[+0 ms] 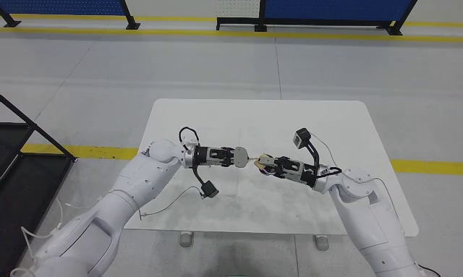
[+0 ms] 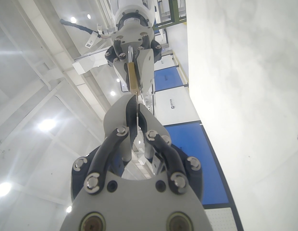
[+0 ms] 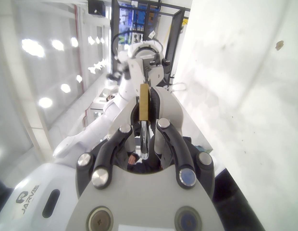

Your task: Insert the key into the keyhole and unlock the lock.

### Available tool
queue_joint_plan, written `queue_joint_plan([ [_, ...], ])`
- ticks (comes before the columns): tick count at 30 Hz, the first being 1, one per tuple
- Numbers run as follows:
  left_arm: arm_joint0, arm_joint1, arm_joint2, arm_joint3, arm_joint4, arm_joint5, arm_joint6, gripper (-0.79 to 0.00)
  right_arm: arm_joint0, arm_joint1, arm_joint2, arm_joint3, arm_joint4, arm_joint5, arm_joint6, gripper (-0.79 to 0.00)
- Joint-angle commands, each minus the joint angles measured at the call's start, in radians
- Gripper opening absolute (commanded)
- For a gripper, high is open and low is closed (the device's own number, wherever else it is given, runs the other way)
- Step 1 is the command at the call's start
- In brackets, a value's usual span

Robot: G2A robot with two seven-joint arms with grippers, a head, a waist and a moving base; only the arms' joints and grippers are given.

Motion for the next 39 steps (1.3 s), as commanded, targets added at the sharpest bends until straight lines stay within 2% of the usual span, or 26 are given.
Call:
queue_joint_plan([
  [1, -0.003, 0.001, -0.004, 0.002, -0.003, -0.006, 0.008, -0.785, 0.0, 0.0, 0.0, 0.0, 0.0, 0.0, 0.0, -0.785],
  [5, -0.006, 0.008, -0.016, -0.003, -0.004, -0.035, 0.038, -0.785, -0.008, 0.002, -0.001, -0.02, -0.003, -0.001, -0.009, -0.785],
  [11, 0.001, 0.026, -0.047, -0.027, -0.02, -0.09, 0.092, -0.785, 0.014, 0.011, 0.005, -0.021, -0.001, -0.001, 0.072, -0.785],
  [21, 0.032, 0.056, -0.077, -0.099, -0.013, -0.176, 0.178, -0.785, 0.111, 0.023, -0.023, 0.049, 0.024, -0.019, 0.331, -0.785],
  [27, 0.045, 0.069, -0.083, -0.148, -0.01, -0.221, 0.224, -0.785, 0.166, 0.024, -0.061, 0.094, 0.029, -0.021, 0.44, -0.785],
  [32, 0.054, 0.077, -0.08, -0.178, 0.004, -0.247, 0.249, -0.785, 0.195, 0.023, -0.091, 0.122, 0.053, -0.023, 0.485, -0.785],
  [39, 0.059, 0.083, -0.071, -0.199, 0.021, -0.253, 0.256, -0.785, 0.222, 0.029, -0.134, 0.142, 0.079, -0.024, 0.485, -0.785],
])
